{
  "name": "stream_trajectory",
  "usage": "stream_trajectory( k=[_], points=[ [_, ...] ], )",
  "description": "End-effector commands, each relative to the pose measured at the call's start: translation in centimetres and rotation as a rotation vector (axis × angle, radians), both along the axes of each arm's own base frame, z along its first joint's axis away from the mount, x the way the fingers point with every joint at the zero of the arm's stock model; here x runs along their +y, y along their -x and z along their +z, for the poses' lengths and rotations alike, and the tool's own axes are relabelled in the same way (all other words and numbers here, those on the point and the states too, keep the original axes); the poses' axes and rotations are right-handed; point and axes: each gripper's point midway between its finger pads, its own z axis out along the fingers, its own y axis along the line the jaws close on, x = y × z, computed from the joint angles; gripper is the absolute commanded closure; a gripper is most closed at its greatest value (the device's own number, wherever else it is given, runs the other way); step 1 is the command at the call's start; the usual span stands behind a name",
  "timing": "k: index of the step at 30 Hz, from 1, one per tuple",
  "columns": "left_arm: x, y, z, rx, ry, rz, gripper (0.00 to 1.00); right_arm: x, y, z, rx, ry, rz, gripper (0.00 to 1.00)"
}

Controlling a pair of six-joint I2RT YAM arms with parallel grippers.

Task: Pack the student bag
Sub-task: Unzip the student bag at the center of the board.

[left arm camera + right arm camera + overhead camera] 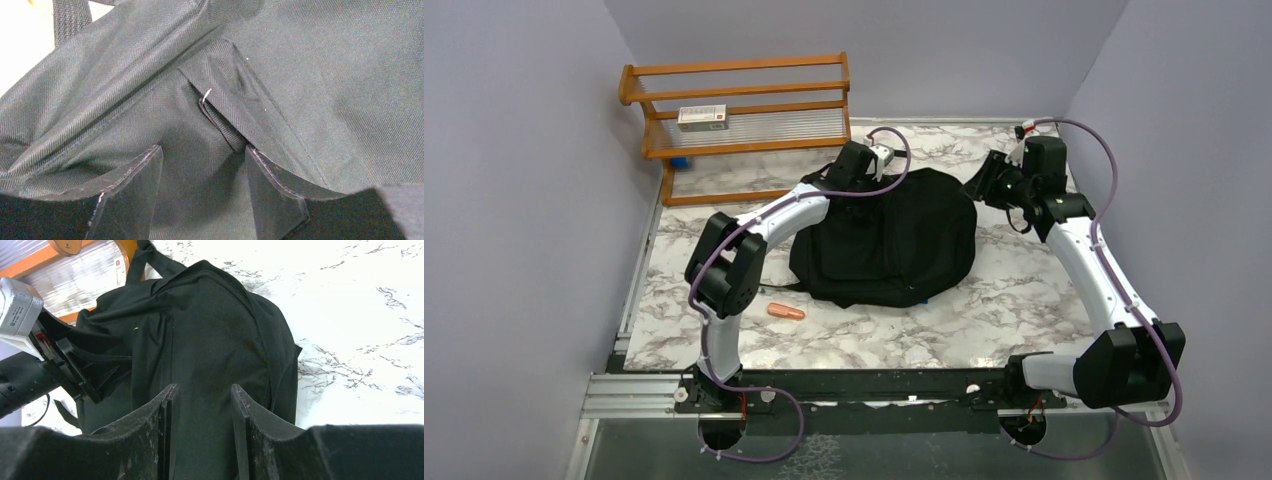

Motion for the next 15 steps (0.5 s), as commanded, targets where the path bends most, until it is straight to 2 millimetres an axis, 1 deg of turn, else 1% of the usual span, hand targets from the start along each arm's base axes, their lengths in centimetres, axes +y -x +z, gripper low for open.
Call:
stream_trajectory(
  k=[1, 5, 7, 11, 12, 14, 15],
  points=[
    [-0.9, -0.8, 0.5, -0.056, -0.048, -0.015, 0.37, 0.0, 0.1, 0.1, -0.019, 0.005, -0.002, 0.54],
    [-1.3, -0.9, 0.0, -0.055, -0.073, -0.017, 0.34, 0.4, 0.3, -0.4, -0.006, -0.015, 0.014, 0.54],
    [-0.8, -1.4, -0.5, -0.06, -0.102, 0.015, 0.34, 0.6, 0.4, -0.5, -0.005, -0.025, 0.02, 0.54],
    [-0.6, -1.9, -0.8, -0.064, -0.119, 0.044, 0.34, 0.9, 0.4, -0.7, 0.003, -0.033, 0.03, 0.54],
    [-0.6, -2.0, -0.9, -0.064, -0.121, 0.046, 0.37, 0.9, 0.4, -0.7, 0.003, -0.034, 0.033, 0.54],
    [-0.6, -2.1, -0.9, -0.065, -0.122, 0.052, 0.48, 0.9, 0.5, -0.7, 0.002, -0.034, 0.034, 0.54],
    [-0.5, -2.2, -0.8, -0.067, -0.122, 0.059, 0.52, 0.9, 0.5, -0.7, 0.002, -0.032, 0.033, 0.54]
  ],
)
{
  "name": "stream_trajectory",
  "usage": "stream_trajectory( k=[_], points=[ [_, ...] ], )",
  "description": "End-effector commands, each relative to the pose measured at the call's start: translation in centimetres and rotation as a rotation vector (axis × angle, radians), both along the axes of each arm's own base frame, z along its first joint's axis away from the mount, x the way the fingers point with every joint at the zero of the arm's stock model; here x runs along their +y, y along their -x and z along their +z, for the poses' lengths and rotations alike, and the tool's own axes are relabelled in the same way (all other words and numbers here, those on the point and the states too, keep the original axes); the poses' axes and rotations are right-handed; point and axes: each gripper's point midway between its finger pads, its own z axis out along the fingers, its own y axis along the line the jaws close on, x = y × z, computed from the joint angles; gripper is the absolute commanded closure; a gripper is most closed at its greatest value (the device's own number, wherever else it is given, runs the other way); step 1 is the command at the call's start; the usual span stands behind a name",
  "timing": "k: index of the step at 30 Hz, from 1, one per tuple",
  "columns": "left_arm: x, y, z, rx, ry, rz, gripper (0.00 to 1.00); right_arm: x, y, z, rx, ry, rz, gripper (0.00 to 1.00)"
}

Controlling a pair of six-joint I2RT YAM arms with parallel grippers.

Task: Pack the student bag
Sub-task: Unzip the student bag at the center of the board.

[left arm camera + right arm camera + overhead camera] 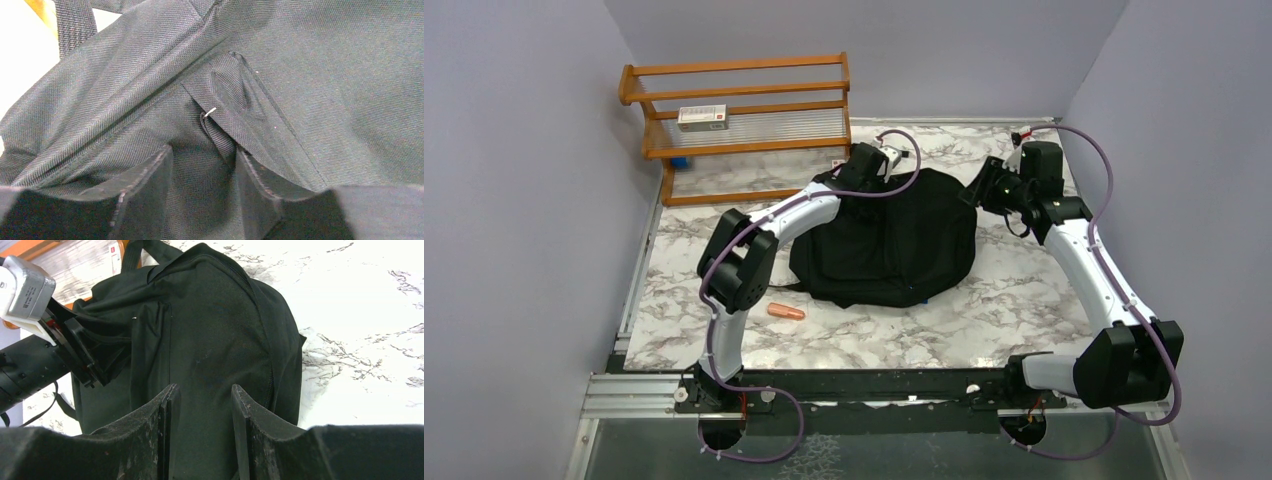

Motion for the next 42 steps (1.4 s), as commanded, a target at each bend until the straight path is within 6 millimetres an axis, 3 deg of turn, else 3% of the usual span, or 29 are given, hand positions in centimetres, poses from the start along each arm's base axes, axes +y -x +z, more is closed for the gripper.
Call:
stream_trajectory(
  k=[1, 7, 10, 18, 25, 31, 36, 42],
  points=[
    [0.3, -1.1, 0.3, -0.031, -0.028, 0.046, 0.55, 0.6, -0.2, 0.9, -0.038, -0.02, 0.018, 0.54],
    [0.8, -1.1, 1.2, -0.047, -0.029, 0.064, 0.88, 0.7, -0.1, 0.5, -0.029, -0.025, 0.024, 0.54],
    [1.0, -1.0, 1.6, -0.05, -0.023, 0.067, 1.0, 0.9, -0.2, 0.3, -0.025, -0.035, 0.032, 0.54],
    [1.3, -0.6, 2.8, -0.037, 0.038, 0.013, 1.0, 1.7, -0.2, -0.3, -0.01, -0.058, 0.075, 0.54],
    [-0.3, 2.3, 3.9, -0.009, 0.11, -0.167, 1.0, 3.3, -0.2, -0.4, 0.0, -0.116, 0.152, 0.54],
    [0.1, 4.5, 3.6, 0.013, 0.114, -0.217, 1.0, 5.1, -0.6, -0.2, 0.014, -0.196, 0.228, 0.54],
    [0.3, 5.9, 2.8, 0.041, 0.118, -0.227, 1.0, 7.3, -1.2, -0.5, 0.051, -0.254, 0.293, 0.53],
    [-0.1, 7.1, 2.6, 0.058, 0.148, -0.218, 1.0, 11.5, -2.7, -2.0, 0.087, -0.242, 0.326, 0.5]
  ],
)
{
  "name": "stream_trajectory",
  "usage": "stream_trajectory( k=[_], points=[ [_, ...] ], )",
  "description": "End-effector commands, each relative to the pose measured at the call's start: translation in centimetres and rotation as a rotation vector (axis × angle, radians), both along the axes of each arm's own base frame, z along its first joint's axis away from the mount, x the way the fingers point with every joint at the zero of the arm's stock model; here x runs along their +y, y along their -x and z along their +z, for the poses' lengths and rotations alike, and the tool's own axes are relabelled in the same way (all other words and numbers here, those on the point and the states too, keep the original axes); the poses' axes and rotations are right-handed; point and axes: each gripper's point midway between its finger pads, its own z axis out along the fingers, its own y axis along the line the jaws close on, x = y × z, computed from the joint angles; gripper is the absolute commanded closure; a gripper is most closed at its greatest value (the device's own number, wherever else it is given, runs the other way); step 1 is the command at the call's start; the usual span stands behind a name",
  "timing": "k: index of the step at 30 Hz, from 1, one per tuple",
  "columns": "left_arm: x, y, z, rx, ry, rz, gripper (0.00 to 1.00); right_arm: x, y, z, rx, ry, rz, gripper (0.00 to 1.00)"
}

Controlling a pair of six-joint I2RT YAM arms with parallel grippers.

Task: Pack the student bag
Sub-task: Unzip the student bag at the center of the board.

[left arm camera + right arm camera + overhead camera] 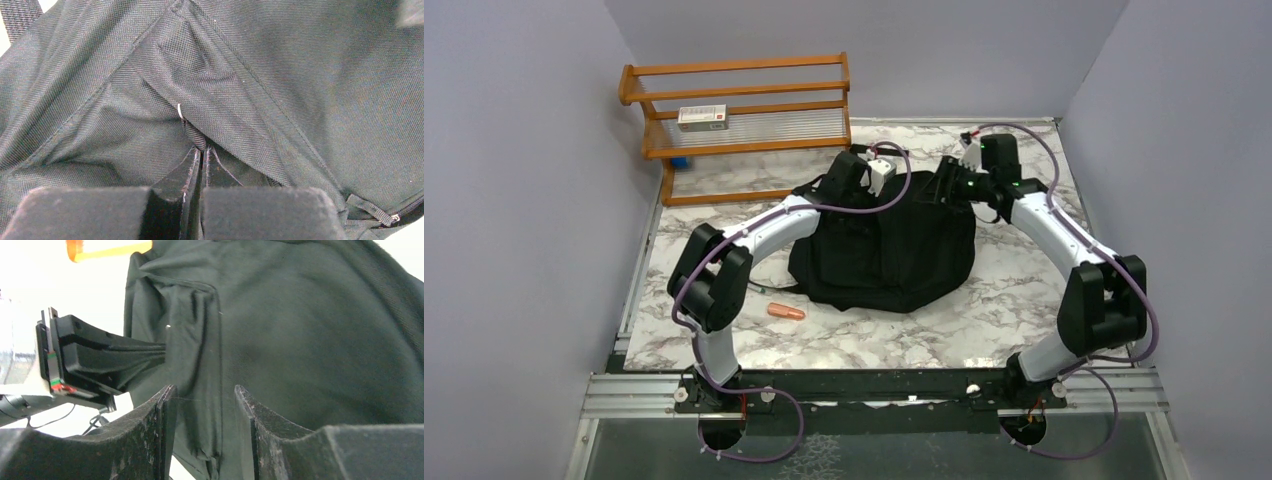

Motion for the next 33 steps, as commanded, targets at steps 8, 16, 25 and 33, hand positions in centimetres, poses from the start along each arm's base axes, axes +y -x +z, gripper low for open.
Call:
stream_trajectory(
  k=[8, 16, 25, 33],
  points=[
    [-1.1, 2.7, 1.2, 0.02, 0.073, -0.04, 1.0, 5.7, -5.2, -2.0, -0.002, 0.0, 0.005, 0.45],
    [-1.5, 2.9, 1.2, 0.019, 0.089, -0.051, 1.0, 7.7, -6.9, -4.1, 0.047, -0.031, 0.056, 0.44],
    [-1.9, 2.8, 1.1, 0.019, 0.093, -0.065, 1.0, 8.7, -7.6, -5.8, 0.073, -0.029, 0.075, 0.68],
    [-1.7, 4.3, 0.9, 0.043, 0.094, -0.086, 1.0, 8.2, -9.0, -5.9, 0.042, -0.039, -0.005, 0.99]
  ],
)
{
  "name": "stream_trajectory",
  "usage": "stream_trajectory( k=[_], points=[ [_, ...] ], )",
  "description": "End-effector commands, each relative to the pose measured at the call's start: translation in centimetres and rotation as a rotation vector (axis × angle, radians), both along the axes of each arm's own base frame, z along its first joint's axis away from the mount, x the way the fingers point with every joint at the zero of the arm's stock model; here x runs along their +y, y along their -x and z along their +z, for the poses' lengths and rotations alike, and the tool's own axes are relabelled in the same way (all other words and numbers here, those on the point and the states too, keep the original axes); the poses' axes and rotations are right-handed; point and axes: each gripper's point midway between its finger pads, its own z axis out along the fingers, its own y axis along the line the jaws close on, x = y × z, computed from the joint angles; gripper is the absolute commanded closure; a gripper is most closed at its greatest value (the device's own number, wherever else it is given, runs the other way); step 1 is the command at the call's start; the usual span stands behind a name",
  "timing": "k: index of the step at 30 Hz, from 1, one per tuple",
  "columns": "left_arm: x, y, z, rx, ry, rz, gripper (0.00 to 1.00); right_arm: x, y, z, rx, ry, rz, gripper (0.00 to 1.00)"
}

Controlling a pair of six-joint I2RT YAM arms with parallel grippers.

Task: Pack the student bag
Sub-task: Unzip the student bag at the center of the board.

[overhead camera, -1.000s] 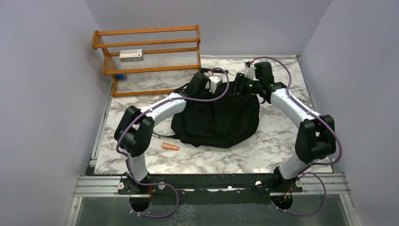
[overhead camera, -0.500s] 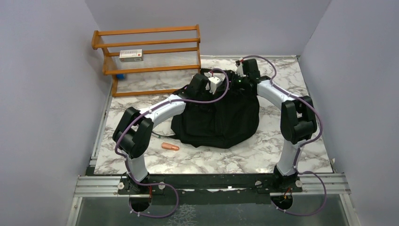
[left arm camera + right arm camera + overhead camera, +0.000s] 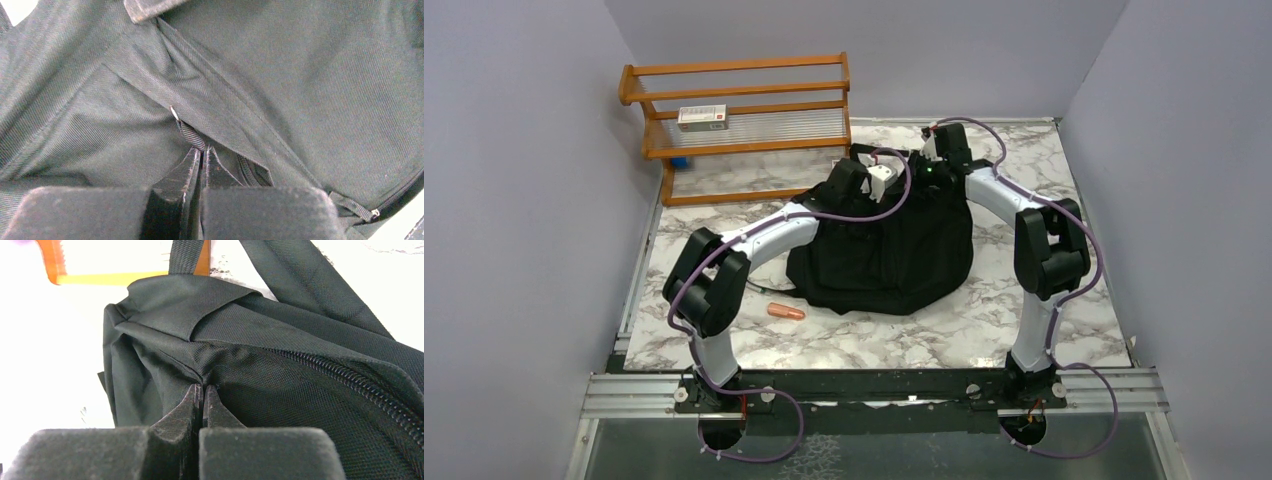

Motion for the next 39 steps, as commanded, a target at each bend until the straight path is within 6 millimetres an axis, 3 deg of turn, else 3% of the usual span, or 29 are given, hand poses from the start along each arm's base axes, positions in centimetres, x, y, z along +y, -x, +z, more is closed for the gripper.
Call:
stream_trajectory(
  k=[1, 8, 21, 39],
  points=[
    [-0.7, 3.1, 0.8, 0.041, 0.037, -0.07, 1.0, 0.5, -2.0, 0.5, -0.067, -0.026, -0.051, 1.0],
    [-0.9, 6.2, 0.1, 0.09, 0.042, -0.097, 1.0, 0.0, -3.0, 0.8, -0.08, -0.05, -0.09, 1.0],
    [-1.0, 12.1, 0.8, 0.148, 0.07, -0.147, 1.0, -1.6, -4.0, -0.2, -0.064, -0.062, -0.152, 0.99],
    [-1.2, 20.4, -1.3, 0.249, 0.023, -0.213, 1.0, -2.3, -5.4, -0.4, -0.069, -0.077, -0.172, 0.99]
  ],
)
